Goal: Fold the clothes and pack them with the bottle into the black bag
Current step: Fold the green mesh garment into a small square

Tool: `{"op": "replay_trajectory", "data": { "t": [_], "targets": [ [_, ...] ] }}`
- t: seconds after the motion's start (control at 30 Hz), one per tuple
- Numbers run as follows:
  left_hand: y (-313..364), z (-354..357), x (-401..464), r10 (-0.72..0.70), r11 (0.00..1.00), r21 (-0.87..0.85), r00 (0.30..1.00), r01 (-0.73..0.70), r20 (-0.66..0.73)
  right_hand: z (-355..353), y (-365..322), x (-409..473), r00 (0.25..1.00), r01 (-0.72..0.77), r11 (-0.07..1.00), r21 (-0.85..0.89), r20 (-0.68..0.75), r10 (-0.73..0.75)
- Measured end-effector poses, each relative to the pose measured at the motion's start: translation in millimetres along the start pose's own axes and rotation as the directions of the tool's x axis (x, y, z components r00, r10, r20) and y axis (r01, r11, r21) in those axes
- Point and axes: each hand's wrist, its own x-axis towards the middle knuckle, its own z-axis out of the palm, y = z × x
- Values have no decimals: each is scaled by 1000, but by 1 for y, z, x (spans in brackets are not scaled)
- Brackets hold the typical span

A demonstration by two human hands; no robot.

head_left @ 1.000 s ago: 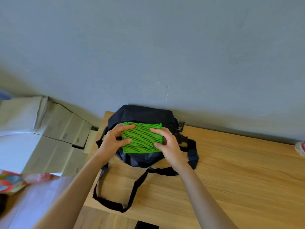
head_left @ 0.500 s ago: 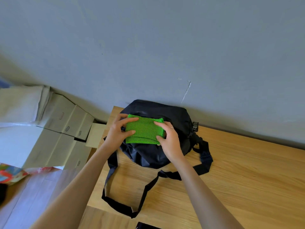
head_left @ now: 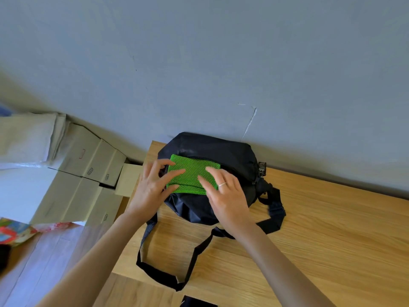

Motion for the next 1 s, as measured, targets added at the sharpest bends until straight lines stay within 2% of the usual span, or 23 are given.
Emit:
{"op": "replay_trajectory", "data": {
  "t": [0.03, 0.1, 0.2, 0.4, 0.57, 0.7, 0.87, 1.0],
  "targets": [
    [1, 1, -3, 93, 992, 79, 994, -97, 55, 2, 2, 0, 997, 63, 997, -47, 56, -61],
    [4, 7, -7, 204, 948, 201, 955, -248, 216, 4, 8, 2, 986, 100, 989, -109, 143, -84],
    [4, 19, -9, 189, 899, 309, 911, -311, 367, 2, 19, 5, 979, 76, 985, -156, 198, -44],
    [4, 32, 1, 139, 871, 375, 891, -318, 433, 2, 38, -3, 986, 56, 970, -238, 164, -16],
    [4, 39, 0, 164, 848, 384, 870, -366, 466, 1, 40, -4, 996, -51, 983, -175, 62, 63],
    [1, 40, 2, 196, 827, 389, 858, -405, 475, 3, 43, 6, 974, -152, 978, -143, 149, 173],
    [-1, 42, 10, 194, 829, 388, 858, -403, 476, -2, 45, 10, 969, -144, 977, -157, 179, 172],
    [4, 43, 15, 300, 779, 337, 786, -528, 540, -8, 45, 9, 967, -183, 975, -127, 156, 202]
  ]
}}
